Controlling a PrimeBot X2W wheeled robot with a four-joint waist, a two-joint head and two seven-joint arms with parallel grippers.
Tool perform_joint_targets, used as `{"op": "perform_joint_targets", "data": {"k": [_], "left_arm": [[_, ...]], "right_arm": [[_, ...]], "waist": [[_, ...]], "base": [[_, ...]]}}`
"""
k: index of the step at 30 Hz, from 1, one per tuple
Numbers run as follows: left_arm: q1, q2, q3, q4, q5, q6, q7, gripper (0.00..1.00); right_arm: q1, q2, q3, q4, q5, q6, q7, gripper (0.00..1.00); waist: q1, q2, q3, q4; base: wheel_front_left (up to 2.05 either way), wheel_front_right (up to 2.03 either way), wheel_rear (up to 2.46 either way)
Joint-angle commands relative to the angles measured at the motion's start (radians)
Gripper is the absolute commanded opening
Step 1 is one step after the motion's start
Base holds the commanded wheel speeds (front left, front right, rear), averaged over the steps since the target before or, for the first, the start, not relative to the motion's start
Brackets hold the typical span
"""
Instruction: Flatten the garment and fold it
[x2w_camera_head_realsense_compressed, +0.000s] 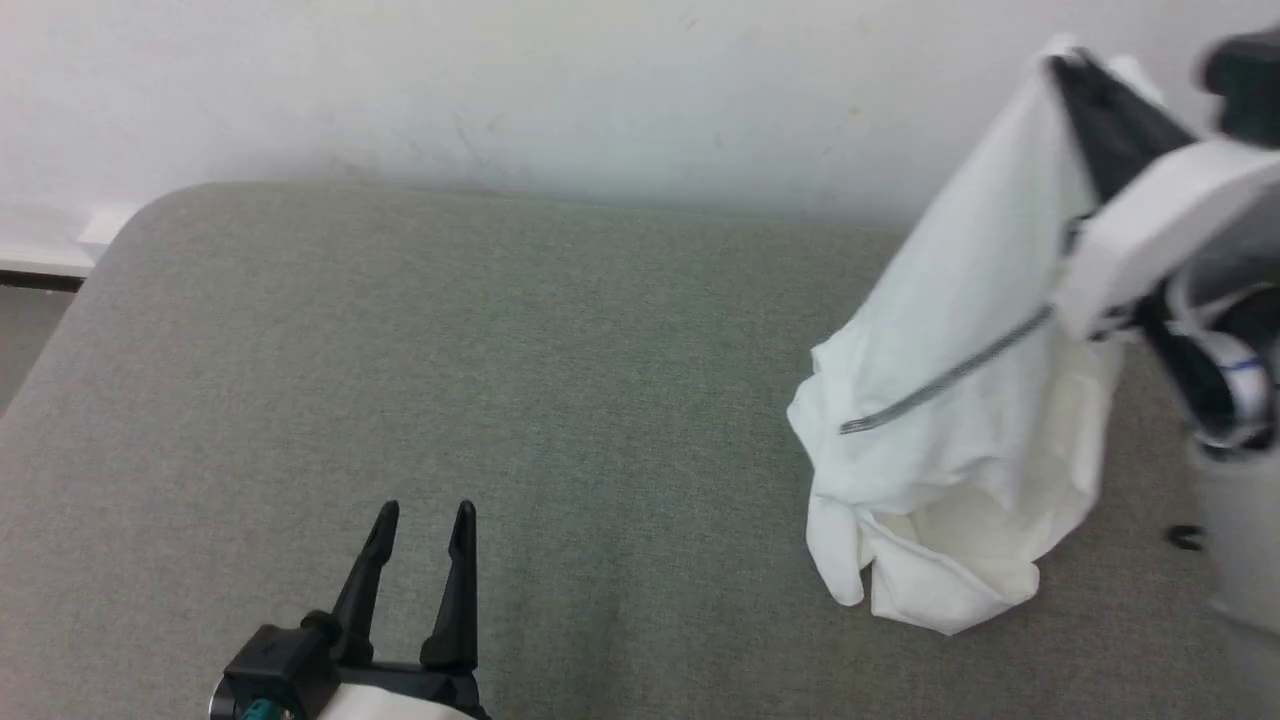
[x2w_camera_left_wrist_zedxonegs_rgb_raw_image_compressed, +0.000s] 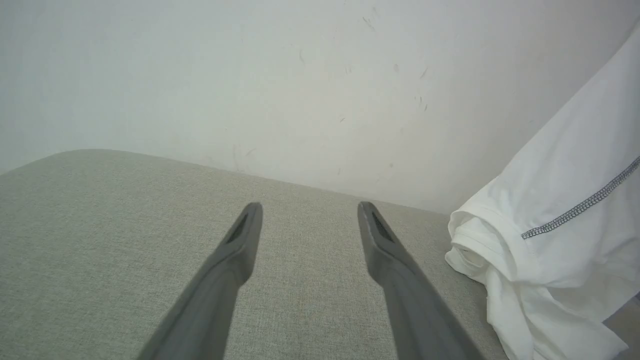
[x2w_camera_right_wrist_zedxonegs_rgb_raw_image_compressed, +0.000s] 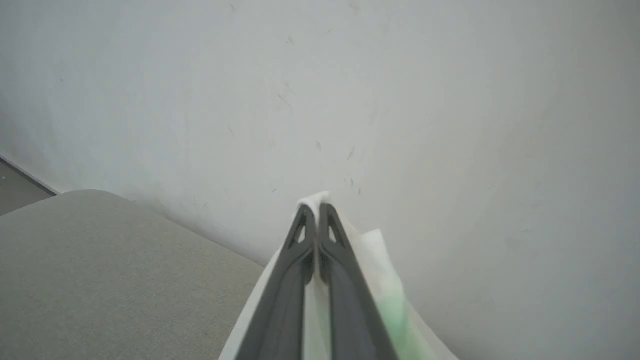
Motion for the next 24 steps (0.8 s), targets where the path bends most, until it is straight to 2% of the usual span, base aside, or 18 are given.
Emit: {"op": "perform_joint_targets", "data": {"k": [1,6,10,14,19,20,21,22,24], "left_arm": [[0.014,-0.004,0.006,0.0,0.0,0.004,-0.005,1.0],[0.011,-0.008,0.001,0.011,-0.005,0.001,-0.005,1.0],[-0.007,-0.011,-0.016,0.028,-0.01,-0.006,-0.005,1.0],[-0.026,-0.013,-0.026,0.049,-0.016,-0.011,-0.005,1.0],[-0.041,-0.015,-0.032,0.069,-0.02,-0.016,-0.005,1.0],[-0.042,-0.016,-0.032,0.072,-0.02,-0.016,-0.005,1.0],[-0.042,-0.016,-0.032,0.074,-0.021,-0.016,-0.005,1.0],[-0.042,-0.017,-0.031,0.075,-0.022,-0.016,-0.005,1.0],[-0.041,-0.017,-0.029,0.077,-0.023,-0.015,-0.005,1.0]], "right_arm": [[-0.041,0.033,0.075,0.02,0.023,-0.001,0.005,0.0],[-0.096,0.148,0.255,0.154,0.073,-0.001,-0.029,0.0],[-0.096,0.199,0.394,0.307,0.093,-0.001,-0.088,0.0],[-0.067,0.22,0.539,0.441,0.148,-0.001,-0.148,0.0],[-0.024,0.222,0.708,0.531,0.281,-0.001,-0.192,0.0],[-0.022,0.222,0.729,0.55,0.298,-0.001,-0.193,0.2],[-0.024,0.222,0.744,0.567,0.31,-0.001,-0.197,0.56],[-0.03,0.222,0.754,0.582,0.318,-0.001,-0.202,1.0],[-0.046,0.222,0.752,0.605,0.337,-0.001,-0.217,1.0]], "waist": [[0.0002,0.0,-0.019,0.024],[0.0002,0.0,-0.007,0.056],[0.0002,0.0,0.013,0.102],[0.0002,0.0,0.035,0.146],[0.0002,0.0,0.047,0.177],[0.0002,0.0,0.047,0.178],[0.0002,0.0,0.049,0.177],[0.0002,0.0,0.049,0.175],[0.0002,0.0,0.047,0.164]], "base": [[0.0,0.0,0.0],[0.0,0.0,0.0],[0.0,0.0,0.0],[0.0,0.0,0.0],[0.0,0.0,0.0],[0.0,0.0,0.0],[0.0,0.0,0.0],[0.0,0.0,0.0],[0.0,0.0,0.0]]}}
